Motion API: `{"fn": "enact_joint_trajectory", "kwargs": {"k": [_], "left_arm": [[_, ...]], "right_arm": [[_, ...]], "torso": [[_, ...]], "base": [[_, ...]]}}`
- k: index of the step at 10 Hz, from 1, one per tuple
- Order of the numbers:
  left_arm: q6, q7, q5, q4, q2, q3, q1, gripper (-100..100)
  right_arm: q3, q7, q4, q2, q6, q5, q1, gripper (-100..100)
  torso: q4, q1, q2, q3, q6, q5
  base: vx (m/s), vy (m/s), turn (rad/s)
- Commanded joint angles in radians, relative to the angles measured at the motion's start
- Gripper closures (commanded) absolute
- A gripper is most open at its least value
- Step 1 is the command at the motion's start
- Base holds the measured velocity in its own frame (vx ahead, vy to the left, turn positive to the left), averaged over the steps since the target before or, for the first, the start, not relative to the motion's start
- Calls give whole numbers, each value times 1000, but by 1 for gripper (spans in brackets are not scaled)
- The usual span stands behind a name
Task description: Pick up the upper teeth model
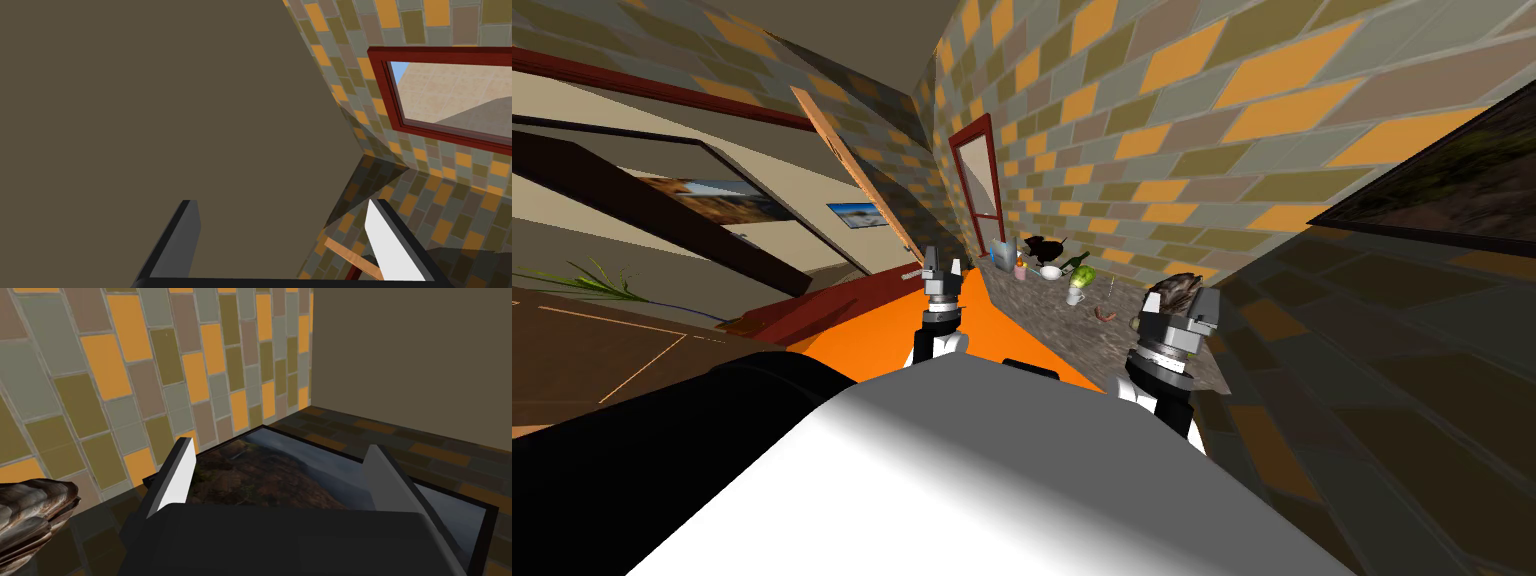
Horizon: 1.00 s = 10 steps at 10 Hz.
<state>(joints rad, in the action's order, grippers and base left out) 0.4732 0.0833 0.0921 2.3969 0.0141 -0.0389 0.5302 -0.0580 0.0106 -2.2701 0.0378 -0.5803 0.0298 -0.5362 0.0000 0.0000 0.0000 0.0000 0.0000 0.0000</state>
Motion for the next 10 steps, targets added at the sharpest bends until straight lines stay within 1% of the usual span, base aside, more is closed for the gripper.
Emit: {"fn": "enact_joint_trajectory", "kwargs": {"k": [1, 3, 5, 6, 8, 9, 10], "left_arm": [[0, 0, 0, 0, 0, 0, 0, 0], [0, 0, 0, 0, 0, 0, 0, 0], [0, 0, 0, 0, 0, 0, 0, 0], [0, 0, 0, 0, 0, 0, 0, 0], [0, 0, 0, 0, 0, 0, 0, 0], [0, 0, 0, 0, 0, 0, 0, 0], [0, 0, 0, 0, 0, 0, 0, 0]], "right_arm": [[4, 5, 4, -31, -2, 6, -5, -100], [10, 14, 15, -91, -7, 18, -14, -100], [19, 25, 35, -154, -13, 38, -25, -100], [19, 25, 35, -167, -13, 38, -25, -100], [27, 35, 65, -236, -19, 62, -36, -100], [27, 35, 65, -253, -19, 62, -36, -100], [32, 39, 84, -289, -22, 77, -42, -100]], "torso": [[0, 0, 0, 0, 0, 0], [1, 2, 5, 3, 0, 0], [2, 5, 8, 5, 0, 1], [2, 7, 9, 5, 0, 1], [2, 4, 8, 5, 0, 1], [2, 5, 8, 5, 0, 1], [2, 4, 7, 4, 0, 1]], "base": [[-43, 17, 6], [-104, 51, 10], [-135, 95, 22], [-111, 74, 6], [-112, 65, 44], [-91, 58, 8], [-82, 53, 44]]}}
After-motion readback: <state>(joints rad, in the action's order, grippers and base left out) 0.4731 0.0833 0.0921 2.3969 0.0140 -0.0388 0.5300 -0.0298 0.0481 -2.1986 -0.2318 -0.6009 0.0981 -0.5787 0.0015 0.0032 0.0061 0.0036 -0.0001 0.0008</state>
